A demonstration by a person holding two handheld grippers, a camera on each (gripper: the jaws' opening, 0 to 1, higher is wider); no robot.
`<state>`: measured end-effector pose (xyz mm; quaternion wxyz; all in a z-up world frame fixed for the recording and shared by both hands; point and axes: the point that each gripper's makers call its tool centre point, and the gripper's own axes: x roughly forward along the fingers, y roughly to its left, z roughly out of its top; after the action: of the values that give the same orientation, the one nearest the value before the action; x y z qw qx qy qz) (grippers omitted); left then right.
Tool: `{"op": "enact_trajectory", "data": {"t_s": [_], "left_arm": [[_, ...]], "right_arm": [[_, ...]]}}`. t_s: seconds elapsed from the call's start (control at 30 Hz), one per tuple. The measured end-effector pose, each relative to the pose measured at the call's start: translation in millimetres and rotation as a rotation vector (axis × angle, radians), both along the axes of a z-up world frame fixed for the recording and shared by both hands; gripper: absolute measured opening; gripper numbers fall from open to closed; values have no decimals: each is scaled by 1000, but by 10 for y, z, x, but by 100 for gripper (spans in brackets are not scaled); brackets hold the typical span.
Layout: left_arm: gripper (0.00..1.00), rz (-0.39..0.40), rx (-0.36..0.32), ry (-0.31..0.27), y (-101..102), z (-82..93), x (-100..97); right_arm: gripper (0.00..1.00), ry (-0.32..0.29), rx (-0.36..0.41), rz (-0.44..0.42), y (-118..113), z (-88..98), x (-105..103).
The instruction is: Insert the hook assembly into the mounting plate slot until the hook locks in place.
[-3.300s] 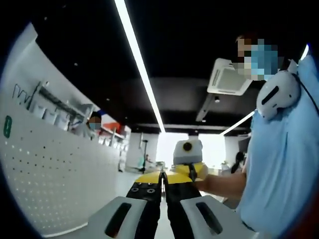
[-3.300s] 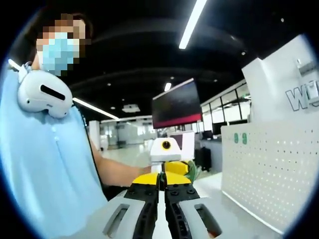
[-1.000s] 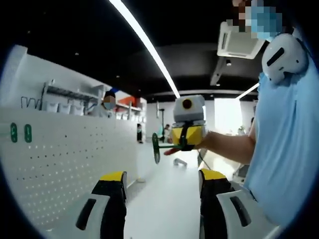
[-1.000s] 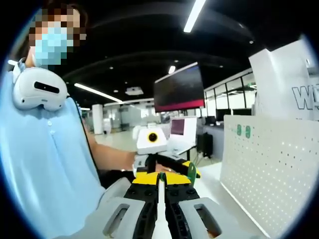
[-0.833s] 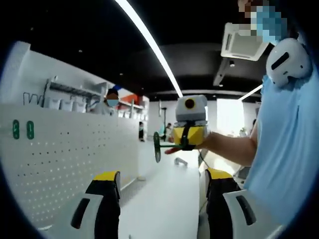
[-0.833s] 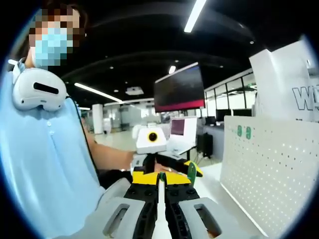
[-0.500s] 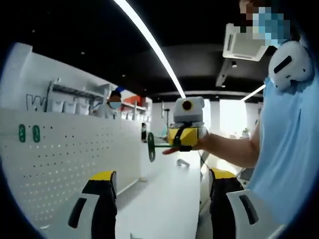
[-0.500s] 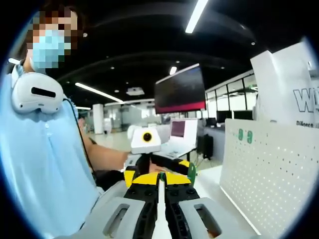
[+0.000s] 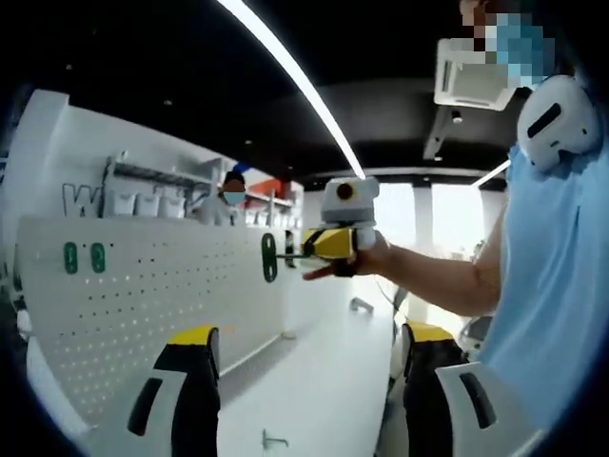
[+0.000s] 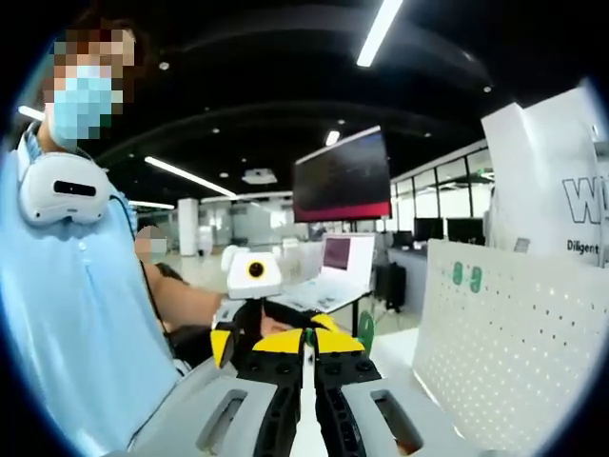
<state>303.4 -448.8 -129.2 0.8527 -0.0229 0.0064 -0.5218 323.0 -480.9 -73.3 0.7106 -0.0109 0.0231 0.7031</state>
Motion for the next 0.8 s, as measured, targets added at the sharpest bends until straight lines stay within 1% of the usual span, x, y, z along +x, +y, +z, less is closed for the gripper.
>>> {"op": "enact_trajectory", "data": {"t_s": [0.27, 0.4, 0.5, 0.67, 0.8], "left_arm": [[80, 35, 11, 8, 142, -50, 41], [80, 50, 4, 13, 222, -61, 78], [80, 60, 2, 15, 265, -72, 106], [79, 69, 8, 21, 334, -99, 155], [79, 71, 5, 28, 362, -126, 191]], "right_arm": [[1, -8, 3, -4, 122, 85, 251], [1, -2, -6, -3, 212, 86, 396], [1, -9, -15, -14, 253, 82, 512], [1, -6, -14, -32, 306, 98, 797], [1, -6, -6, -44, 342, 114, 944]]}}
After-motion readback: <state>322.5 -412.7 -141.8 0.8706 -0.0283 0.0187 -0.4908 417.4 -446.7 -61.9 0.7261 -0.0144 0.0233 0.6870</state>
